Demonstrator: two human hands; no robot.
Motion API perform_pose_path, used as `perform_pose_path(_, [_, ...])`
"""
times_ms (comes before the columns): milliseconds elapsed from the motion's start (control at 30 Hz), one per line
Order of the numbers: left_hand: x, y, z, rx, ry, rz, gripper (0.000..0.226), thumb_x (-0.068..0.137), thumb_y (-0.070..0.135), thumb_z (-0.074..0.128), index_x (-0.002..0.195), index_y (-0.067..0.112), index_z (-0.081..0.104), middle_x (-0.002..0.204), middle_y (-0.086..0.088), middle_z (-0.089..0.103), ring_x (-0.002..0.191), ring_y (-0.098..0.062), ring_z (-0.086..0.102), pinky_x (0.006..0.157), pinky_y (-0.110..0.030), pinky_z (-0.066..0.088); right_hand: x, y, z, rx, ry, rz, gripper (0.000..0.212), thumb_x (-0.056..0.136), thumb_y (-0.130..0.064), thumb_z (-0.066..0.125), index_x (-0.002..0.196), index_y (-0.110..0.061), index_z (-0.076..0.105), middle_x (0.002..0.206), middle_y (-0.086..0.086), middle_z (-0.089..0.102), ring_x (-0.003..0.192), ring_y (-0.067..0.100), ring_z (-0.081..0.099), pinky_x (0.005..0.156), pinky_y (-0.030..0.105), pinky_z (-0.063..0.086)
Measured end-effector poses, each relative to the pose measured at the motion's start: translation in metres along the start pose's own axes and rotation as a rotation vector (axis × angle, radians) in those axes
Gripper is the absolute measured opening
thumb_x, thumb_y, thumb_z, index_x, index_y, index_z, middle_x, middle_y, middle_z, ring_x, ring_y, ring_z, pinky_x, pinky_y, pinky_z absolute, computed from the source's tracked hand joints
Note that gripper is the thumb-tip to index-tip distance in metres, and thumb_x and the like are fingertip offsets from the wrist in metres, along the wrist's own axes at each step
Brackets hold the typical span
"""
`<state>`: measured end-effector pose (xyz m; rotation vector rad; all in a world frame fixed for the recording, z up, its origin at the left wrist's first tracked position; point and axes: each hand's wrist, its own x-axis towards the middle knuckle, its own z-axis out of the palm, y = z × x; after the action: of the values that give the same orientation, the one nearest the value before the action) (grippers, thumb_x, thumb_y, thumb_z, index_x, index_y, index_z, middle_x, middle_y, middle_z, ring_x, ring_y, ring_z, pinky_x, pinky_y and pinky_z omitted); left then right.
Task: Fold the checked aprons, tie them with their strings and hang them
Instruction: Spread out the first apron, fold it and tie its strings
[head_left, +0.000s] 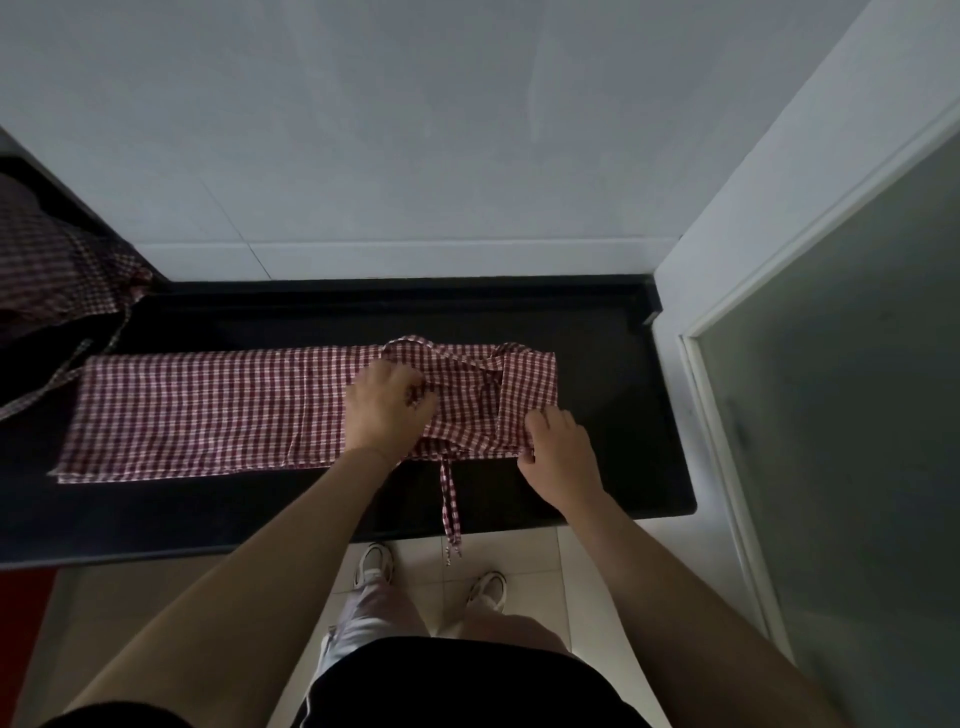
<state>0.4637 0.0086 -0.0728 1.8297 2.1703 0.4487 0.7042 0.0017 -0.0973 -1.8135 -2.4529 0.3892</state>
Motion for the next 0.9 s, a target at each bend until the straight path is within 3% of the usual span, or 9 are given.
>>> perform_pose_path(100, [-0.005, 0.013, 0.008, 0.217, -0.399, 0.287, 0.06, 0.078, 0.063, 0.064, 0.129, 0.033, 0.052, 0.134, 0.004, 0.045, 0.13, -0.02, 0.037, 0.113, -0.046, 0.024, 0.001, -0.001, 0.0, 0.023, 0.032, -0.005, 0.014, 0.088, -0.023, 0.061, 0.1, -0.018, 0.056, 0.099, -0.001, 0.053, 0.089, 0.014, 0.051, 0.078, 0.029, 0.046])
perform_pose_path(167, [-0.003, 0.015, 0.013, 0.297, -0.504, 0.299, 0.052, 0.082, 0.055, 0.063, 0.129, 0.034, 0.054, 0.131, 0.004, 0.047, 0.129, -0.02, 0.038, 0.114, -0.045, 0.02, 0.001, 0.0, -0.003, 0.059, 0.042, -0.003, 0.012, 0.09, -0.023, 0.057, 0.101, -0.018, 0.055, 0.099, -0.001, 0.052, 0.09, 0.014, 0.049, 0.08, 0.03, 0.045])
perform_pose_path(267, [0.004, 0.012, 0.01, 0.253, -0.389, 0.236, 0.021, 0.091, 0.034, 0.053, 0.107, 0.03, 0.066, 0.113, 0.005, 0.059, 0.117, -0.017, 0.049, 0.11, -0.039, 0.023, 0.0, 0.007, -0.008, 0.068, 0.086, 0.024, 0.012, 0.089, -0.022, 0.057, 0.099, -0.018, 0.053, 0.095, -0.002, 0.051, 0.085, 0.013, 0.048, 0.075, 0.028, 0.045])
perform_pose_path(333, [0.01, 0.009, 0.005, 0.251, -0.279, 0.241, 0.022, 0.09, 0.022, 0.05, 0.1, 0.025, 0.07, 0.106, 0.004, 0.062, 0.111, -0.019, 0.051, 0.105, -0.037, 0.028, -0.002, 0.012, -0.008, 0.002, 0.1, -0.013, 0.014, 0.086, -0.019, 0.061, 0.098, -0.017, 0.054, 0.092, 0.0, 0.052, 0.081, 0.014, 0.049, 0.07, 0.027, 0.046])
perform_pose_path(467, [0.014, 0.001, -0.004, 0.358, -0.178, 0.177, 0.023, 0.089, 0.016, 0.051, 0.106, 0.02, 0.066, 0.113, -0.002, 0.059, 0.11, -0.021, 0.048, 0.098, -0.036, 0.036, -0.005, 0.015, -0.003, -0.14, -0.014, -0.181, 0.024, 0.082, -0.016, 0.066, 0.104, -0.017, 0.058, 0.107, 0.004, 0.055, 0.097, 0.02, 0.054, 0.077, 0.032, 0.047])
perform_pose_path(533, [0.016, -0.004, -0.009, 0.423, -0.227, -0.021, 0.026, 0.09, 0.017, 0.053, 0.116, 0.017, 0.061, 0.124, -0.007, 0.053, 0.116, -0.025, 0.046, 0.099, -0.039, 0.04, -0.005, 0.011, -0.002, -0.163, -0.089, -0.203, 0.02, 0.084, -0.019, 0.063, 0.103, -0.017, 0.059, 0.117, 0.005, 0.052, 0.108, 0.021, 0.051, 0.088, 0.036, 0.046])
perform_pose_path(633, [0.019, -0.009, -0.015, 0.328, -0.285, -0.256, 0.038, 0.09, 0.018, 0.058, 0.126, 0.013, 0.051, 0.129, -0.014, 0.046, 0.117, -0.028, 0.046, 0.097, -0.041, 0.045, 0.001, 0.005, -0.004, -0.114, -0.133, -0.171, 0.015, 0.091, -0.028, 0.053, 0.096, -0.016, 0.06, 0.114, 0.002, 0.05, 0.108, 0.019, 0.048, 0.092, 0.036, 0.041])
perform_pose_path(800, [0.005, 0.001, -0.011, 0.036, -0.137, 0.065, 0.038, 0.082, 0.02, 0.059, 0.12, 0.018, 0.054, 0.118, -0.004, 0.048, 0.111, -0.022, 0.047, 0.095, -0.036, 0.041, 0.016, -0.009, -0.006, -0.021, -0.129, -0.08, 0.032, 0.09, -0.05, 0.051, 0.107, -0.023, 0.051, 0.103, -0.006, 0.045, 0.097, 0.013, 0.049, 0.086, 0.033, 0.043])
perform_pose_path(900, [-0.007, 0.007, 0.0, 0.114, -0.304, 0.191, 0.055, 0.082, 0.037, 0.062, 0.133, 0.023, 0.048, 0.129, -0.004, 0.045, 0.123, -0.023, 0.041, 0.104, -0.041, 0.039, 0.019, -0.018, -0.007, 0.015, -0.265, -0.032, 0.04, 0.087, -0.047, 0.061, 0.116, -0.025, 0.046, 0.109, -0.005, 0.053, 0.094, 0.012, 0.054, 0.085, 0.034, 0.05])
